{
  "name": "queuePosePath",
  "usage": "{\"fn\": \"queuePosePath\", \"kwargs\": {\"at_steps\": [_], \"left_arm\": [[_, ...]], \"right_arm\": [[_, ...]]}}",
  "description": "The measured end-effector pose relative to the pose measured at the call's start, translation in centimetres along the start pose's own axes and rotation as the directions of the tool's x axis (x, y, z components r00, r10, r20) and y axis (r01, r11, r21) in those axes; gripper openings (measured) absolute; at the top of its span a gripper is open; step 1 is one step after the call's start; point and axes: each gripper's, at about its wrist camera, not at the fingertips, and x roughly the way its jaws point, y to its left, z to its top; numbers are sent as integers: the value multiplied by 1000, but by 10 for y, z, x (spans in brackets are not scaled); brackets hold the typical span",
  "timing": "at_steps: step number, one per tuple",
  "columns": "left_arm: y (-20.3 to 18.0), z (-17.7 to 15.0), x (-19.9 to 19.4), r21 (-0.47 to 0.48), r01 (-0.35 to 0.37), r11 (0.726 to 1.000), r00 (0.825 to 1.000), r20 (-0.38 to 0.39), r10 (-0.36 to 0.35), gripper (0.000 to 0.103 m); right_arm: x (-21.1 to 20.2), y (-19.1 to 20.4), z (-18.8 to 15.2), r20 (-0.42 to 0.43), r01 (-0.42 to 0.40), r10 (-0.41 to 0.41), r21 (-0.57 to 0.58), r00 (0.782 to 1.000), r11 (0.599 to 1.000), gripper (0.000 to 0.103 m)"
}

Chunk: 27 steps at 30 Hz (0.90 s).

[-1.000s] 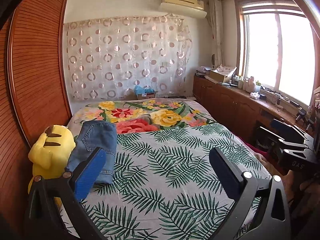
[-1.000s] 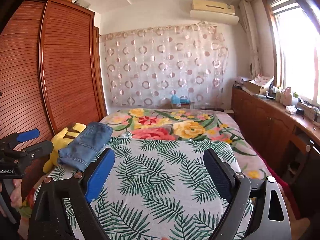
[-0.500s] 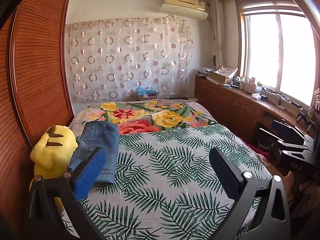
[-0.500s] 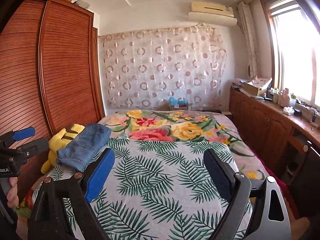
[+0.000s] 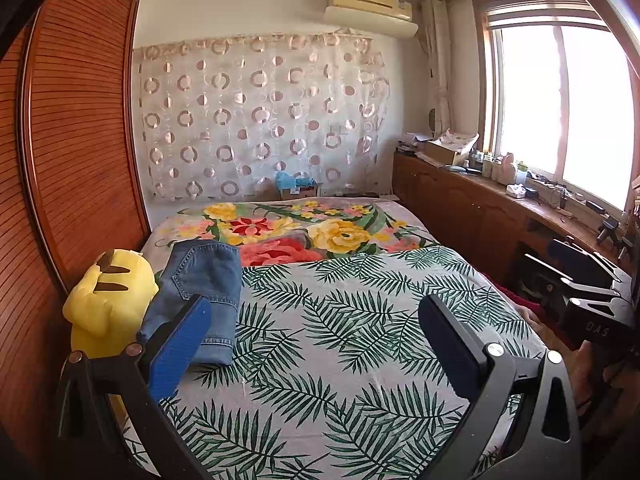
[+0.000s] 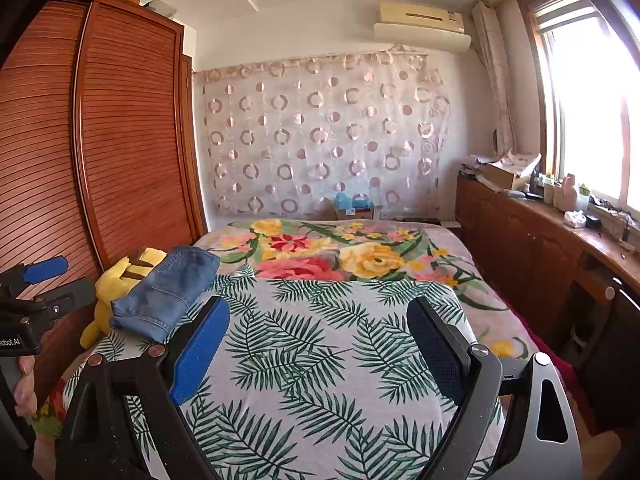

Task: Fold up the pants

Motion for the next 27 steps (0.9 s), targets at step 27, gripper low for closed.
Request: {"fn": "queuePosePath", "kwargs": {"at_steps": [27], "left_arm": [[1,0,0,0,1,1000,1000,2,-1,103]], "right_arm": [[-2,1,-2,5,8,-8,-2,1000,1000,91]]}}
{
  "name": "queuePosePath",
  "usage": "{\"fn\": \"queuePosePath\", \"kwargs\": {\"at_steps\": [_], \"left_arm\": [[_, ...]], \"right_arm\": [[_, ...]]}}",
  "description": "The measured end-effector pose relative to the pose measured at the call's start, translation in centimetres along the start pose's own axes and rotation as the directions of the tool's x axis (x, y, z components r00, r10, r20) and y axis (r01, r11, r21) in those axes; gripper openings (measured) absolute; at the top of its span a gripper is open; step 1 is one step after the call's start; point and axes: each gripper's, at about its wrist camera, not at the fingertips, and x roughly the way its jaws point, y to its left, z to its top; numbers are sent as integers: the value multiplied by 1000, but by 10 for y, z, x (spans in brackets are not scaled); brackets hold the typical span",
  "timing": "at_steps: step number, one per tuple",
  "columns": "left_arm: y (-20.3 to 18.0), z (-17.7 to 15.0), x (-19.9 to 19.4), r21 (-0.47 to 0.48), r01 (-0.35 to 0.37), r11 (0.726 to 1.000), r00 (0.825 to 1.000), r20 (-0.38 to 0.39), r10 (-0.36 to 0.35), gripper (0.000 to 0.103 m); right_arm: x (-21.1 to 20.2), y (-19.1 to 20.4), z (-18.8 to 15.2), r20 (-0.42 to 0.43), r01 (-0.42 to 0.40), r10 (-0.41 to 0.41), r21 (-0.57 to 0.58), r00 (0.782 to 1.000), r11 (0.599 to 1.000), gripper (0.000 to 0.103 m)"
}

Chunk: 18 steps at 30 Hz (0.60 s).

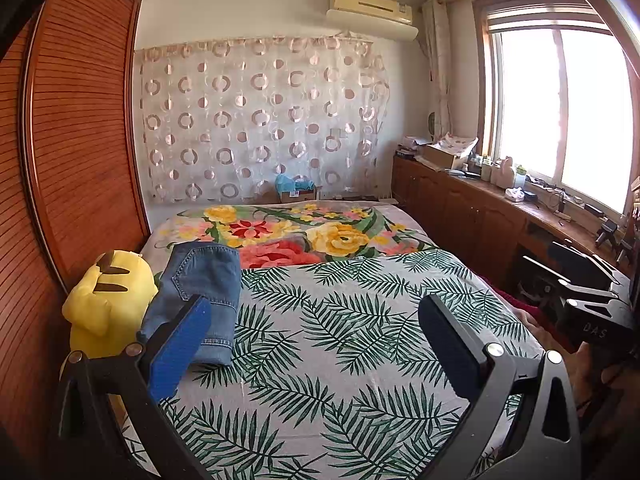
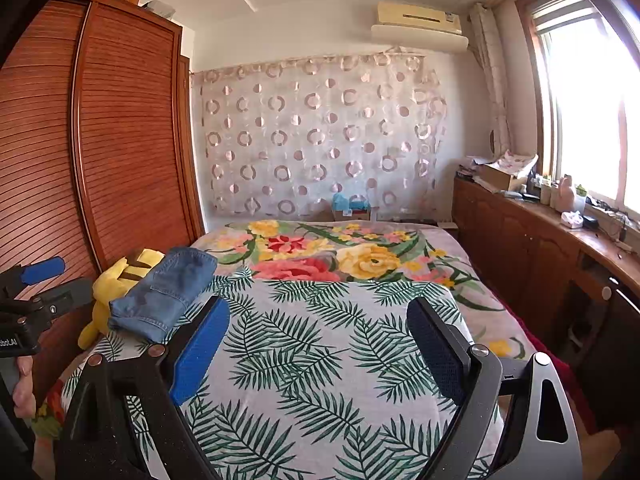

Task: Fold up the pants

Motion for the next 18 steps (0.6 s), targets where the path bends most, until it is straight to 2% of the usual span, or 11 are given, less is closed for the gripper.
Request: {"fn": "queuePosePath", "kwargs": {"at_steps": [18], "left_arm": [[1,-1,0,0,-1,1000,1000,0,1,103]], "right_arm": [[-1,3,1,3,5,-5,1,1000,1000,91]]}}
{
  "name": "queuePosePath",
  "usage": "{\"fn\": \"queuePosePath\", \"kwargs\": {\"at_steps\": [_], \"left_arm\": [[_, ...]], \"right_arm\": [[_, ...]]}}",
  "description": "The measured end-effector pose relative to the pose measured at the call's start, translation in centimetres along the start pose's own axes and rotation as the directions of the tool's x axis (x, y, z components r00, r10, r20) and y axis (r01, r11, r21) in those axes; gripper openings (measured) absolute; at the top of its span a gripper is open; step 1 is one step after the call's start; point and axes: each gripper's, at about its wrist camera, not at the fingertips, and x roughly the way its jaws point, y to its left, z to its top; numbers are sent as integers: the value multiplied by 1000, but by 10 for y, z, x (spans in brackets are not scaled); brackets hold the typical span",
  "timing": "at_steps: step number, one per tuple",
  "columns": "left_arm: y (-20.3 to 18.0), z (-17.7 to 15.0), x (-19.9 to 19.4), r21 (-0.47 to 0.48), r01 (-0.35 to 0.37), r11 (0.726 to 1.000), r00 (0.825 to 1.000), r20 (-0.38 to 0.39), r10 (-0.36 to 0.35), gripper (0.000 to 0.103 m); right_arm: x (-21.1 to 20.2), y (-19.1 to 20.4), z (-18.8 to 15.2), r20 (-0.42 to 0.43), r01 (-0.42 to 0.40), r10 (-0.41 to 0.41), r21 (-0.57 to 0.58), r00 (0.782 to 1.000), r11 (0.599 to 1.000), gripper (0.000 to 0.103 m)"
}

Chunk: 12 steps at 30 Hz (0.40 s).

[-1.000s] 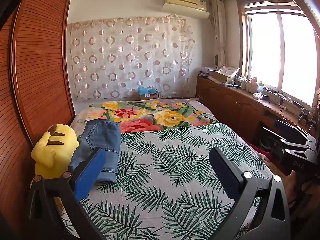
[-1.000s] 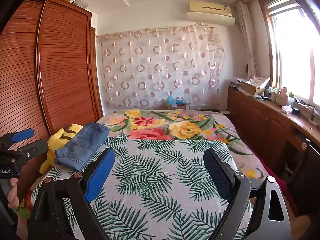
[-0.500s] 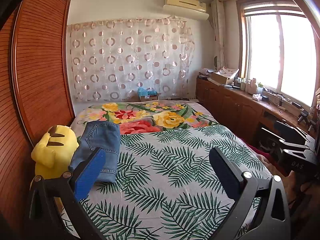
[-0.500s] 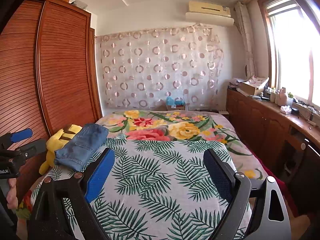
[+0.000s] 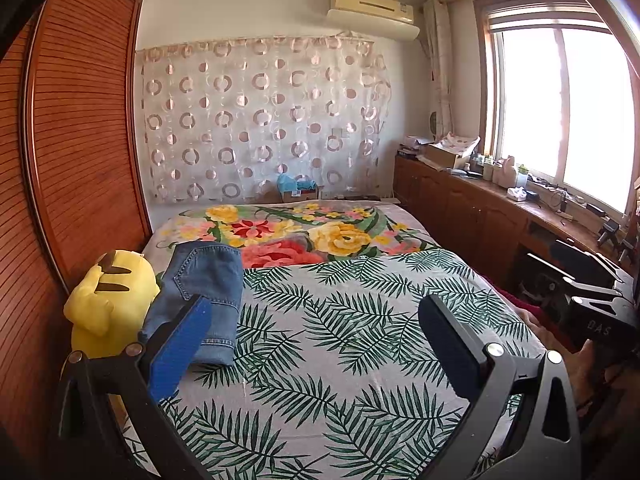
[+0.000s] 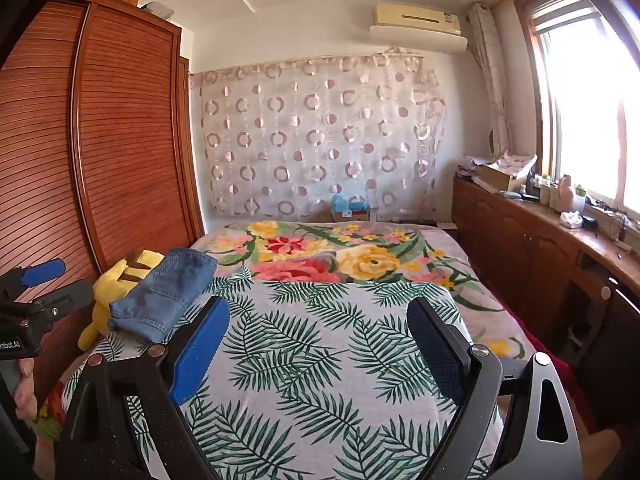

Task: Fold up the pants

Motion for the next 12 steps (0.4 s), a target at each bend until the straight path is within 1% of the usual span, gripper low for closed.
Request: {"fn": "queuePosePath", "kwargs": {"at_steps": [12], "left_arm": [[5,0,0,-1,-7,1000,1000,3,7,103]], "right_arm": [[-1,1,1,1,8,-8,4,1000,1000,91]]}}
